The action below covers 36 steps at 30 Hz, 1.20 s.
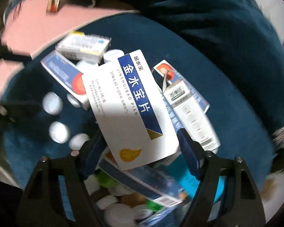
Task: Organize objects
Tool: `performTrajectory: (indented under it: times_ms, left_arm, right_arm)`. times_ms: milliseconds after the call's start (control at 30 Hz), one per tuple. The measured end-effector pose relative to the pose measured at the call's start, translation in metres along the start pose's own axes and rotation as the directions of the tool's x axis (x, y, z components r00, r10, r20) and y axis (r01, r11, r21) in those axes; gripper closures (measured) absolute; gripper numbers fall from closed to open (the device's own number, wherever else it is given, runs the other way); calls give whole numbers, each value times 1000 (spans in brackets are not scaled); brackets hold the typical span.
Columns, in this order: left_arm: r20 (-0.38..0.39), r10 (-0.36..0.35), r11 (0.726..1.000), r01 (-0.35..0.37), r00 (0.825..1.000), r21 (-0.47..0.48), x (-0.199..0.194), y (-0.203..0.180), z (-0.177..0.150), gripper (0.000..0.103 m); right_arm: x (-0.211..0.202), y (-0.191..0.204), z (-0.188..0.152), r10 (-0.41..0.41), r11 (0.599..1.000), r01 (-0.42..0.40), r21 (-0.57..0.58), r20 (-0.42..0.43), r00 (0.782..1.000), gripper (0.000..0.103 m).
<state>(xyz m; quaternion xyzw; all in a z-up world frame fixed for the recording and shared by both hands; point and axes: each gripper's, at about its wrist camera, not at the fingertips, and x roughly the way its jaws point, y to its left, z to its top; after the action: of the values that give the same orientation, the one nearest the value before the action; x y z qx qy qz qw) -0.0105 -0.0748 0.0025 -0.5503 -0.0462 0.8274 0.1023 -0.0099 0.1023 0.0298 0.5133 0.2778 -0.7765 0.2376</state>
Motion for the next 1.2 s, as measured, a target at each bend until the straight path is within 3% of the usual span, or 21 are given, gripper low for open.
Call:
performTrajectory:
  times_ms: [67,233,533,733,933,1100,1200]
  left_arm:
    - [-7,-3,1000,3,1000,4,2,-2,0,1]
    - [-8,-4,1000,4,1000,22,3,-6,1,1]
    - [4,-3,999,2,1000,45,0,-4,3,1]
    - [1,25,989,-25,1000,144,-1,-9,18,1]
    - [-22,63,944,-52,998,327,9,-27,34,1]
    - [-42,142,861,-103,989,498,29,-39,35,2]
    - [-40,144,868,-107,989,486,33,-33,38,9]
  right_arm:
    - [-3,-10,-1,63,995,-63,76,5,998,25]
    - [-1,-19,-3,115,980,-118,161,29,993,25]
    - [4,5,12,32,997,-34,72,25,999,23]
    - [11,3,15,27,996,-28,82,10,1000,21]
    - [22,15,13,-27,1000,27,-3,-24,999,21]
    - [16,9,12,0,1000,0,9,-3,1000,29]
    - [9,5,10,6,1000,-7,20,19,1000,30]
